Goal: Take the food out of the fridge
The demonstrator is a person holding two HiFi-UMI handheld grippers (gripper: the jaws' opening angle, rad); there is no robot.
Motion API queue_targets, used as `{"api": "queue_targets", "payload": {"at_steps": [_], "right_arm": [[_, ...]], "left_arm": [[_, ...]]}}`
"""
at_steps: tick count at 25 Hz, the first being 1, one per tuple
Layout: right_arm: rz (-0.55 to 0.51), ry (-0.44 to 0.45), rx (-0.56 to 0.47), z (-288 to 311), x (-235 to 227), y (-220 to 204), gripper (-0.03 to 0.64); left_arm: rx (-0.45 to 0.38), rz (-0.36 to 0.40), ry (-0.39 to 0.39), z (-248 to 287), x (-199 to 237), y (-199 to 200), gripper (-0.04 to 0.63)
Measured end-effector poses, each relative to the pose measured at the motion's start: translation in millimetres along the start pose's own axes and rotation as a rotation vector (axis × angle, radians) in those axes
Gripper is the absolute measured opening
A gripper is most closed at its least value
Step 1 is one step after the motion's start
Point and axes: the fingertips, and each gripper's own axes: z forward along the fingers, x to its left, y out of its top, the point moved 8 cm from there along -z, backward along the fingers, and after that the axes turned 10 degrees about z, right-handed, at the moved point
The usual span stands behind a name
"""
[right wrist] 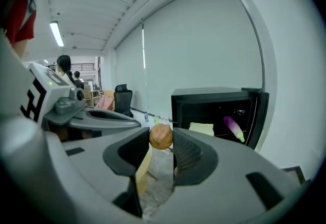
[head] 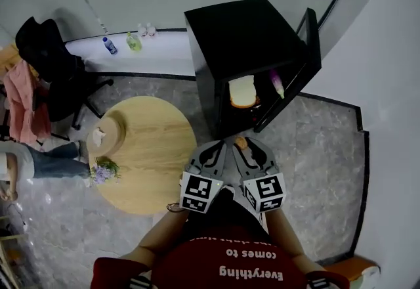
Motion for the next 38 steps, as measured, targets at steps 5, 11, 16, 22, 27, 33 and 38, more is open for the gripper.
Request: {"api": "queue_targets", "payload": {"at_steps": [5, 11, 16, 22, 27, 33, 38], "right_arm": [[-0.030, 0.072, -0.010, 7, 22, 3, 0.149], [-0.056, 0.196, -0.004, 37, 54, -2, 0.149], [-0.058, 0.311, 0.011, 65, 89, -9, 0.149], [-0.080, 0.452, 0.045, 91, 132, -24, 0.149], [-0.106, 0.557, 0.091, 109, 167, -37, 0.149], [-0.177, 0.640, 0.209, 136, 200, -85, 0.149], [-0.276, 0.653, 0.453, 165, 201, -167, 0.149]], "left_arm": [[-0.023, -0.003, 0.059, -21, 11, 2, 0.006], [-0.028, -0.035, 0.202, -54, 39, -2, 0.006], [0.015, -0.040, 0.333, -87, 69, -18, 0.006], [0.065, -0.082, 0.510, -133, 93, -39, 0.006], [0.092, -0.147, 0.626, -168, 99, -59, 0.006], [0.130, -0.229, 0.751, -205, 99, -88, 0.006], [0.170, -0.298, 0.828, -227, 93, -110, 0.006]]}}
